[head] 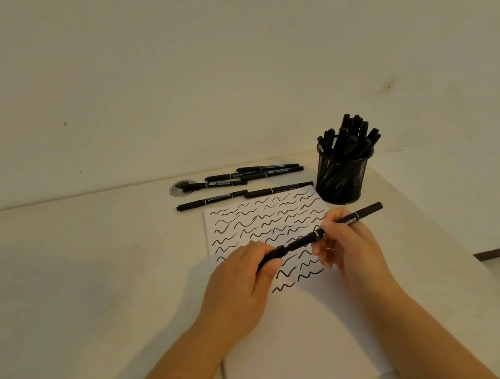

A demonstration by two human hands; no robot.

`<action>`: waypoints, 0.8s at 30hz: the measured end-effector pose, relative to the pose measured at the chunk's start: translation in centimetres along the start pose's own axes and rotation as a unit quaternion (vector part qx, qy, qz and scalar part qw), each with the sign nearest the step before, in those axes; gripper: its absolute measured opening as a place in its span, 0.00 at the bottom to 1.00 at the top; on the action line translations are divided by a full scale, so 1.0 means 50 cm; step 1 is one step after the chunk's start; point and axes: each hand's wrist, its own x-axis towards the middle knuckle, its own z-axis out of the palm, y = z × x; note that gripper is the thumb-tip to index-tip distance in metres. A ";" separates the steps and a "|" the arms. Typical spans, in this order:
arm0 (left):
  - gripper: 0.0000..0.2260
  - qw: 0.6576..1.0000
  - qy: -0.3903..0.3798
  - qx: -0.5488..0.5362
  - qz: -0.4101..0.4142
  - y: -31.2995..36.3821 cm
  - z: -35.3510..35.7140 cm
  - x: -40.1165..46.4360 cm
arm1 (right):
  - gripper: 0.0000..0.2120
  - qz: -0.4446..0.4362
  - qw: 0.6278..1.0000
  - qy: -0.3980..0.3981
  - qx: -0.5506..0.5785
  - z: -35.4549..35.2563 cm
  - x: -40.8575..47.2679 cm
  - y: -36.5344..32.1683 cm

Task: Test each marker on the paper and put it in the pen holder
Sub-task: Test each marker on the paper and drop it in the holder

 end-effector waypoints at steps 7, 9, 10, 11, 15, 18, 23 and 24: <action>0.08 1.000 -0.008 -0.021 -0.005 0.006 -0.001 -0.003 | 0.08 -0.032 0.991 -0.070 -0.112 0.017 -0.016 -0.009; 0.10 0.999 -0.005 -0.036 -0.006 0.007 -0.002 -0.003 | 0.07 -0.031 0.989 -0.085 -0.113 0.020 -0.019 -0.011; 0.10 0.999 -0.001 -0.045 -0.009 0.008 -0.003 -0.002 | 0.07 -0.031 0.989 -0.091 -0.113 0.021 -0.020 -0.011; 0.10 0.998 0.004 -0.057 -0.013 0.008 -0.004 -0.003 | 0.07 -0.032 0.988 -0.097 -0.113 0.021 -0.019 -0.012; 0.10 0.994 0.020 -0.102 -0.030 0.009 -0.008 -0.006 | 0.06 -0.032 0.985 -0.126 -0.113 0.019 -0.019 -0.012; 0.13 0.993 0.023 -0.113 -0.037 0.009 -0.006 -0.007 | 0.04 -0.022 0.985 -0.139 -0.101 0.017 -0.019 -0.011; 0.17 0.990 0.020 -0.137 -0.028 0.009 -0.005 -0.007 | 0.05 -0.003 0.981 -0.169 -0.093 0.012 -0.019 -0.012; 0.16 0.989 0.018 -0.145 -0.031 0.009 -0.006 -0.007 | 0.06 0.000 0.980 -0.176 -0.090 0.012 -0.020 -0.012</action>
